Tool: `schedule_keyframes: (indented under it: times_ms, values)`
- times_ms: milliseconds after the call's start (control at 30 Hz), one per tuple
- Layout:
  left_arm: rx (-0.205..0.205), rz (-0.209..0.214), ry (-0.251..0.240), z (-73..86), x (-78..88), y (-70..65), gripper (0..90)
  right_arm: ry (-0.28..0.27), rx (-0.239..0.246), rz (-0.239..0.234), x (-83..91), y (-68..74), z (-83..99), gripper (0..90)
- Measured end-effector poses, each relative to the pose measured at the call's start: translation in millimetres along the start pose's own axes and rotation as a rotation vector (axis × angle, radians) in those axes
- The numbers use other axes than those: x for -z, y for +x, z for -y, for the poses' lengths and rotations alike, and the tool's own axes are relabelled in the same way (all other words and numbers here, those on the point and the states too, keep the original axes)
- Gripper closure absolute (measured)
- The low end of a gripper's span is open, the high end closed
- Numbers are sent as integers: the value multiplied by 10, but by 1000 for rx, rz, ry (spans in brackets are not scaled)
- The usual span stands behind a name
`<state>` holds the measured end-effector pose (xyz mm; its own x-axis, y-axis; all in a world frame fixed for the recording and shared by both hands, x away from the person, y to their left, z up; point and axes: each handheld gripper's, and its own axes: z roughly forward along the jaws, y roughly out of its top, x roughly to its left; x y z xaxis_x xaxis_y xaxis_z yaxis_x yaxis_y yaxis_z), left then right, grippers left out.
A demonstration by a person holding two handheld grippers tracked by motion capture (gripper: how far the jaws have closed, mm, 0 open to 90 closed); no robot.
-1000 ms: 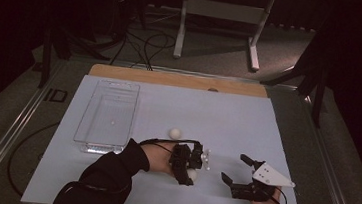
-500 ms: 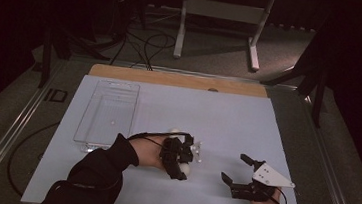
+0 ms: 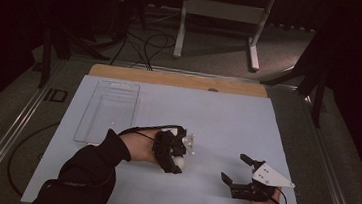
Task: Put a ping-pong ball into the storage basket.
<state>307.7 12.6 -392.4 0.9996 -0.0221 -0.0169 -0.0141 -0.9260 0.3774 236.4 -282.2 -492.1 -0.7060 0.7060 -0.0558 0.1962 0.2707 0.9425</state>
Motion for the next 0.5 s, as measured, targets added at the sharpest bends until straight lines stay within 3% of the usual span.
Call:
schedule_keyframes:
  times_ms: [500]
  values:
    - [24,-3,-20,169,188,41,518,-1,0,-5,-2,0,-1,87]
